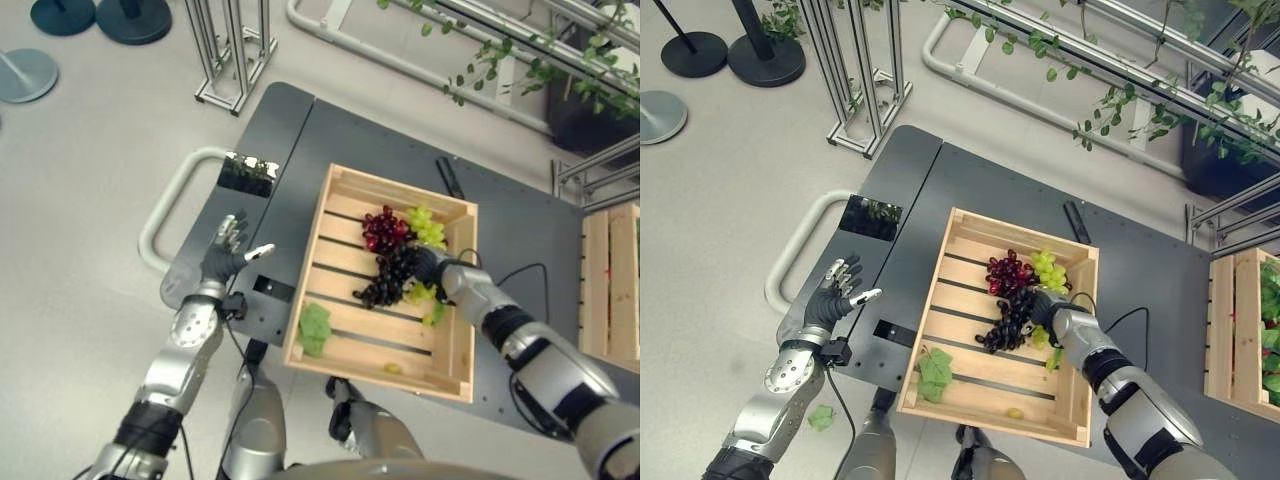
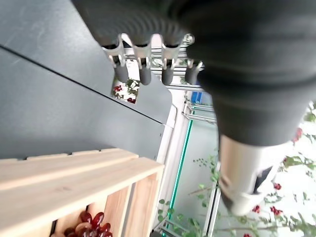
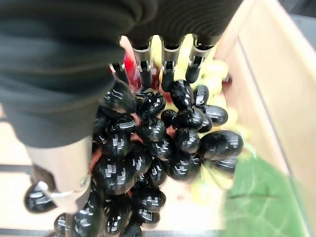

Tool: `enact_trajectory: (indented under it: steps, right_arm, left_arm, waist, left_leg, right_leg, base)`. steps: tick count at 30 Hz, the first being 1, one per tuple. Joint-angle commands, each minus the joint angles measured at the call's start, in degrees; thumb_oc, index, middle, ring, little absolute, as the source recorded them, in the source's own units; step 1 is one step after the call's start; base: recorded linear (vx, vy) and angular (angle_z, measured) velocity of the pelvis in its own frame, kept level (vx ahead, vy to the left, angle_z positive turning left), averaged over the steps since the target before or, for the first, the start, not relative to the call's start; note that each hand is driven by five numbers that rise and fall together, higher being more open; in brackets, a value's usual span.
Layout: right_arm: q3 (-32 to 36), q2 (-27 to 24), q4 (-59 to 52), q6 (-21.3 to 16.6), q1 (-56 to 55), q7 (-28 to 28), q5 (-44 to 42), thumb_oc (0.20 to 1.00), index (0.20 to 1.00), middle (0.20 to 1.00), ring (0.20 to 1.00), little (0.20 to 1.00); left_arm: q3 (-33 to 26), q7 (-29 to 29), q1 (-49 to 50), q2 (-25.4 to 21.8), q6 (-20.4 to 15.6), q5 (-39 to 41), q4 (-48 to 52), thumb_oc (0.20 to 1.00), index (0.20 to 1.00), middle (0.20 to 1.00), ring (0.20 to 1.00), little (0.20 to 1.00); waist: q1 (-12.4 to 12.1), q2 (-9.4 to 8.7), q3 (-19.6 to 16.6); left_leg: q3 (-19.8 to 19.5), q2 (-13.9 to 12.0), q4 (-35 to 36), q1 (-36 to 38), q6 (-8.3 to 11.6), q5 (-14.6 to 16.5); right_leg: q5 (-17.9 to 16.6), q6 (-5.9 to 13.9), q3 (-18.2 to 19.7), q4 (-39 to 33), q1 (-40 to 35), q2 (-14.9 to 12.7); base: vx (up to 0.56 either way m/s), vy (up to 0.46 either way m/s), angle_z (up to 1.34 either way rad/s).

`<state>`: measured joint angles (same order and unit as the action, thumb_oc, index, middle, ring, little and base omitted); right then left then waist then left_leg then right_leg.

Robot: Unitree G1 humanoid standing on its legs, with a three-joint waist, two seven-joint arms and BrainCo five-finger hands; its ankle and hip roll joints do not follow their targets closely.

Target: Pick up the fruits from the basket on one side to the basket on the other side

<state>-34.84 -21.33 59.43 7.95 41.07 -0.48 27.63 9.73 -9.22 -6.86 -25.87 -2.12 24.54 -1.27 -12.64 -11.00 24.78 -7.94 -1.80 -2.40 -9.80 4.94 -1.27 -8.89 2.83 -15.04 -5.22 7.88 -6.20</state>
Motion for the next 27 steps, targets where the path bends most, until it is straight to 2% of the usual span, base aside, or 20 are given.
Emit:
enact_trajectory:
  steps: [1,14,21,27]
  right_arm:
    - [-1.2,-0.3,7.1,1.4,1.6,-2.7,1.5,1.000,1.000,1.000,1.000,1.000]
    - [-1.9,1.3,10.1,2.3,1.8,-4.4,5.7,1.000,1.000,1.000,1.000,1.000]
    - [-10.2,1.7,10.2,3.1,3.6,0.8,24.5,1.000,1.000,1.000,1.000,1.000]
    - [-12.9,4.0,9.3,3.0,2.6,3.7,31.3,1.000,1.000,1.000,1.000,1.000]
  left_arm:
    - [1.9,-0.1,-0.6,0.7,-4.1,1.6,4.1,1.000,1.000,1.000,1.000,1.000]
    - [2.8,-0.4,-0.9,1.3,-4.5,2.4,3.8,1.000,1.000,1.000,1.000,1.000]
    - [3.9,-0.6,-2.0,2.4,-4.6,3.1,3.2,1.000,1.000,1.000,1.000,1.000]
    - [4.2,-0.7,-2.9,3.0,-4.5,3.4,3.1,1.000,1.000,1.000,1.000,1.000]
  waist:
    - [-1.6,1.92,-1.1]
    - [-2.2,3.48,-0.2]
    - [-2.6,3.71,0.6]
    - [-2.7,3.45,0.7]
  left_leg:
    - [-3.5,1.4,7.4,-2.6,-2.34,-4.7]
    - [-3.9,1.5,7.4,-4.6,-2.00,-5.5]
    - [-4.6,1.4,7.4,-5.7,-1.58,-5.9]
    - [-5.2,1.4,7.4,-5.9,-1.55,-5.8]
  right_leg:
    - [2.4,5.75,-0.9,0.9,-1.2,-3.4]
    - [2.0,5.70,-1.5,0.6,0.2,-3.3]
    - [2.1,5.53,-2.1,0.4,0.7,-3.1]
    - [2.3,5.37,-2.4,0.5,0.7,-3.0]
  base:
    - [0.00,0.003,0.05]
    - [0.00,0.000,0.04]
    - [0.00,-0.005,0.02]
    - [0.00,-0.021,0.04]
